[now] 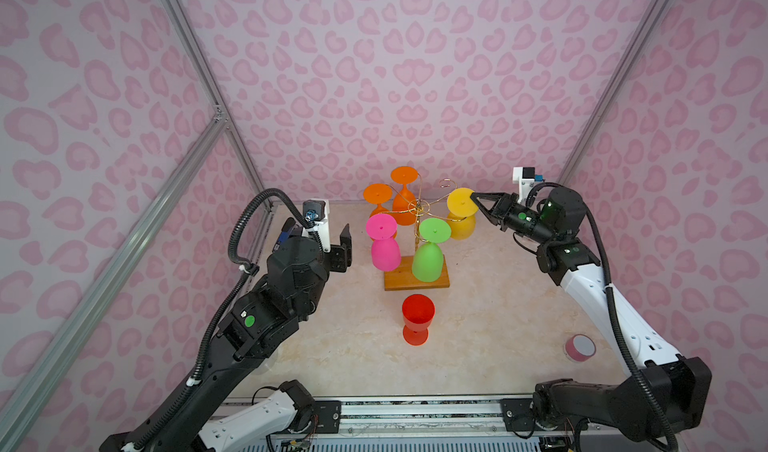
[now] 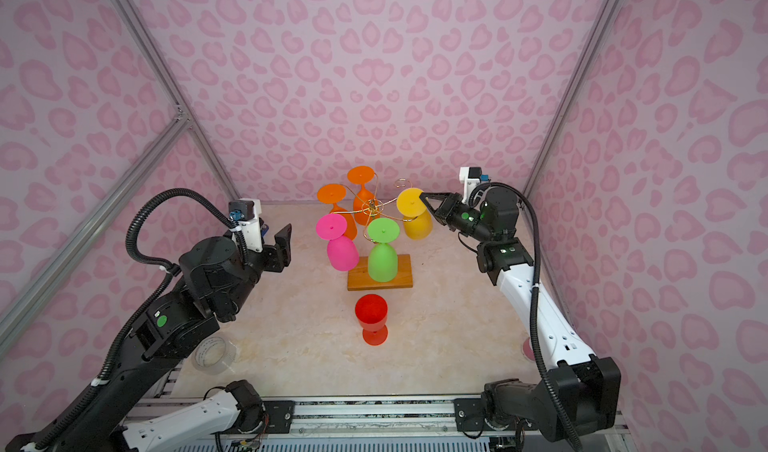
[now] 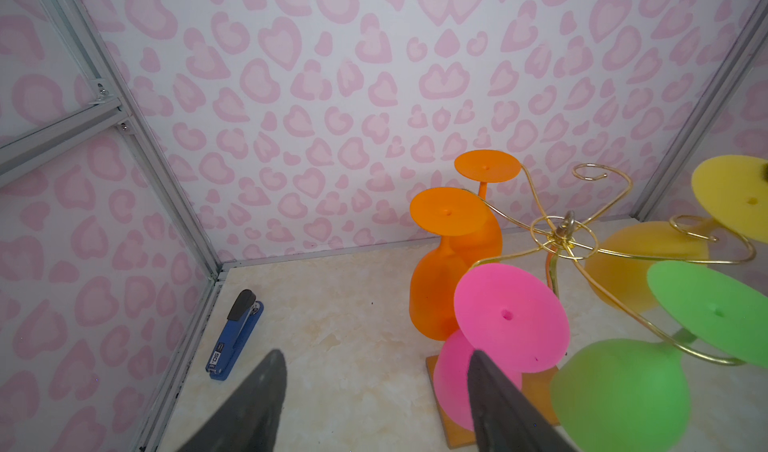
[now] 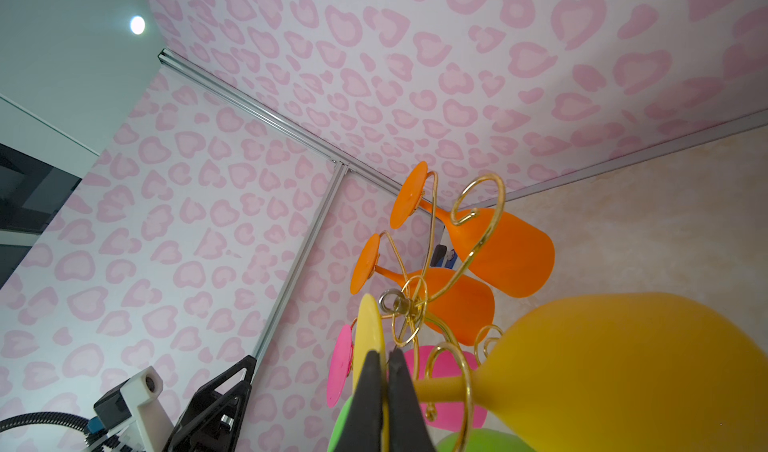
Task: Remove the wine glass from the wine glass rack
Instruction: 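Move the right gripper to the yellow glass's foot and close it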
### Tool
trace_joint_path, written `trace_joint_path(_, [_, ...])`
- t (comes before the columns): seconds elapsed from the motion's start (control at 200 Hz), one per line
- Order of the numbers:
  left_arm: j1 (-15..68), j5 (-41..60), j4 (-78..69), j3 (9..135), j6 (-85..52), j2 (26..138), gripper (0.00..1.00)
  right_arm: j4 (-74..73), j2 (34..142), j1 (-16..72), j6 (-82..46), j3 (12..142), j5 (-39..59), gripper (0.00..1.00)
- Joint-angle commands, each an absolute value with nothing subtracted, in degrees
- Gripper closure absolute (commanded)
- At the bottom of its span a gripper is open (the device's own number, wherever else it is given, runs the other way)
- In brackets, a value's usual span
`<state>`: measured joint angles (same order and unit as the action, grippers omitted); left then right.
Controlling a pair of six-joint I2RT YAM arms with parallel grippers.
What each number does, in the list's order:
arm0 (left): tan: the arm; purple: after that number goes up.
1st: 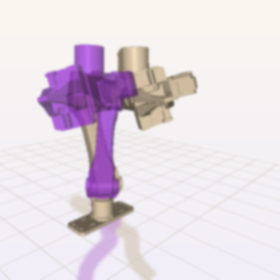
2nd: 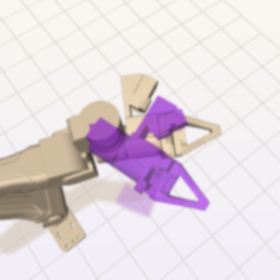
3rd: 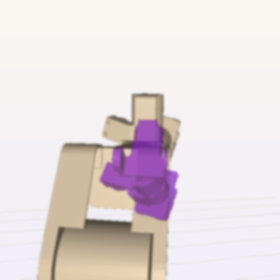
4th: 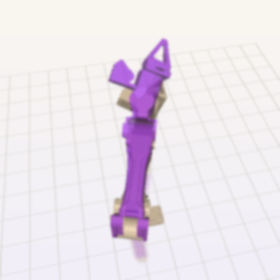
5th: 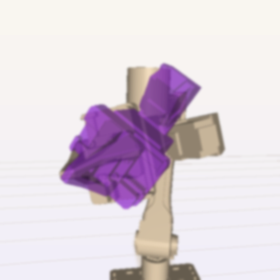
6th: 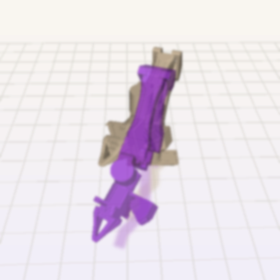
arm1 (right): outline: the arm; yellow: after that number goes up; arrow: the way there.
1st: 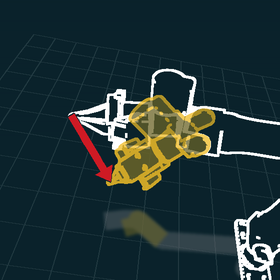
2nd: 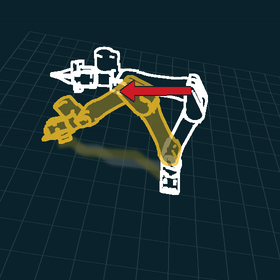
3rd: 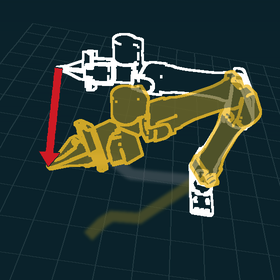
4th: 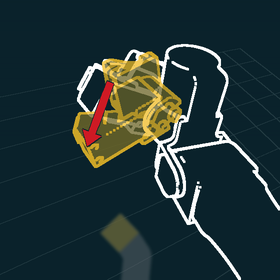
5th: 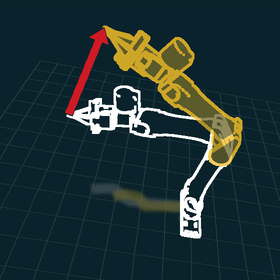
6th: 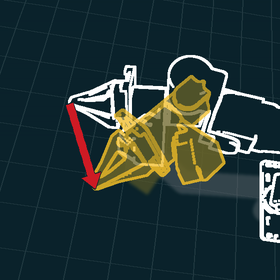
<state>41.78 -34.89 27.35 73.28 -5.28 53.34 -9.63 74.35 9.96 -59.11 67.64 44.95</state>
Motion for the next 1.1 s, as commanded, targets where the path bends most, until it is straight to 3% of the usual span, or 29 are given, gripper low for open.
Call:
trace_joint_path(0.0, [41.7, -34.4, 26.1, 73.9, -5.1, 53.6, 0.29, -12.4, 73.7, 9.8, -60.1, 66.5, 46.1, 1.00])
trace_joint_path(0.545, [41.5, -33.9, 26.3, 72.7, -6.0, 53.3, 0.30, -12.3, 72.0, 12.0, -60.1, 65.1, 47.3, 1.00])
trace_joint_path(1.095, [41.1, -34.3, 26.3, 71.5, -6.4, 52.4, 0.30, -13.8, 78.8, 14.0, -60.0, 70.2, 45.5, 1.00])
